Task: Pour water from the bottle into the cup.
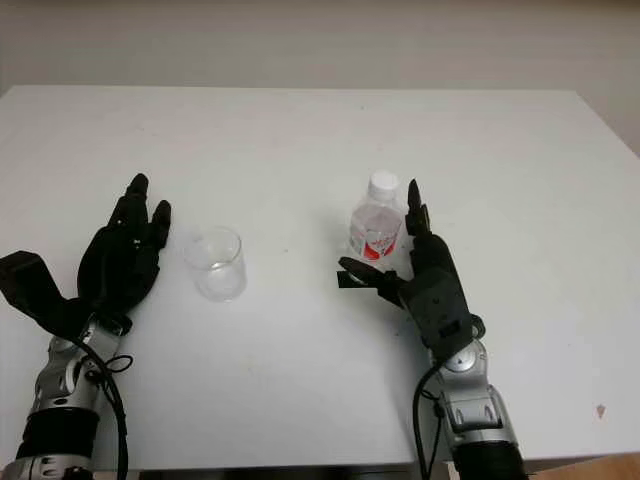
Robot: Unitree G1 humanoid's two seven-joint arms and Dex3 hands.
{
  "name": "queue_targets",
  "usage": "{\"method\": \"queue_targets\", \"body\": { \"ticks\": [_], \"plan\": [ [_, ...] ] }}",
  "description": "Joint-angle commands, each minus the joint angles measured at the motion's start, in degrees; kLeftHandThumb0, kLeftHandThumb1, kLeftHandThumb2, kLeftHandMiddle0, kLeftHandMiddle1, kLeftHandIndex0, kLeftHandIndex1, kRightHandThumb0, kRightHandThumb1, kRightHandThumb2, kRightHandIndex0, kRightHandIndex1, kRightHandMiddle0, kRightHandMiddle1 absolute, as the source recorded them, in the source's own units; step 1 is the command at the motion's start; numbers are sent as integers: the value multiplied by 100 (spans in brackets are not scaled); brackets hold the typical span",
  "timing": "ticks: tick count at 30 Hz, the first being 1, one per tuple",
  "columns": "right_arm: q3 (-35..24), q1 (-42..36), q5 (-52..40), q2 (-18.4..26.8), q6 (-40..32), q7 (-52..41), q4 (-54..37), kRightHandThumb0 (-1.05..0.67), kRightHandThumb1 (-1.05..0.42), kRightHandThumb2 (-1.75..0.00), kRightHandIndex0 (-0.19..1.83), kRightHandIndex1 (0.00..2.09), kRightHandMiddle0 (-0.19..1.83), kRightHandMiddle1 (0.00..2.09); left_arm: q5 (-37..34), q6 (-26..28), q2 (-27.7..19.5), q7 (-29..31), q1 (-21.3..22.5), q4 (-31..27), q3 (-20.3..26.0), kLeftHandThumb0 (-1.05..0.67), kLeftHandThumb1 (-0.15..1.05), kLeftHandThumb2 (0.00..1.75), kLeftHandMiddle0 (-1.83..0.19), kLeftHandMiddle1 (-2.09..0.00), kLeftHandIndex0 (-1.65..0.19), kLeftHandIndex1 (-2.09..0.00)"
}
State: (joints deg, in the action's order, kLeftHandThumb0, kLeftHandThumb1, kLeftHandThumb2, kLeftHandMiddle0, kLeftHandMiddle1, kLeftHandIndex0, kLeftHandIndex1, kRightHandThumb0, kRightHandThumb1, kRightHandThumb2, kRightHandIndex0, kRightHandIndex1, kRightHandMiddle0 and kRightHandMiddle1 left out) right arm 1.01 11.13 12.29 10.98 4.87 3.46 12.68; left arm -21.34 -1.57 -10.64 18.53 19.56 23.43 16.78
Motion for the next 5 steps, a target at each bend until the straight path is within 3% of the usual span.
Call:
{"method": "queue_targets", "body": {
  "ticks": [1, 5],
  "plan": [
    [13, 68, 16, -51, 164, 73, 63, -105, -96, -6, -19, 0, -19, 0, 7, -39, -35, 45, 71, -16, -2, -72, 105, 49, 14, -5, 13, -5],
    [50, 29, 23, -72, 296, 120, 12, -105, -98, -6, -19, 0, -19, 0, 18, -15, -27, 14, -32, -135, -8, -73, 105, 49, 14, -5, 12, -6]
  ]
}}
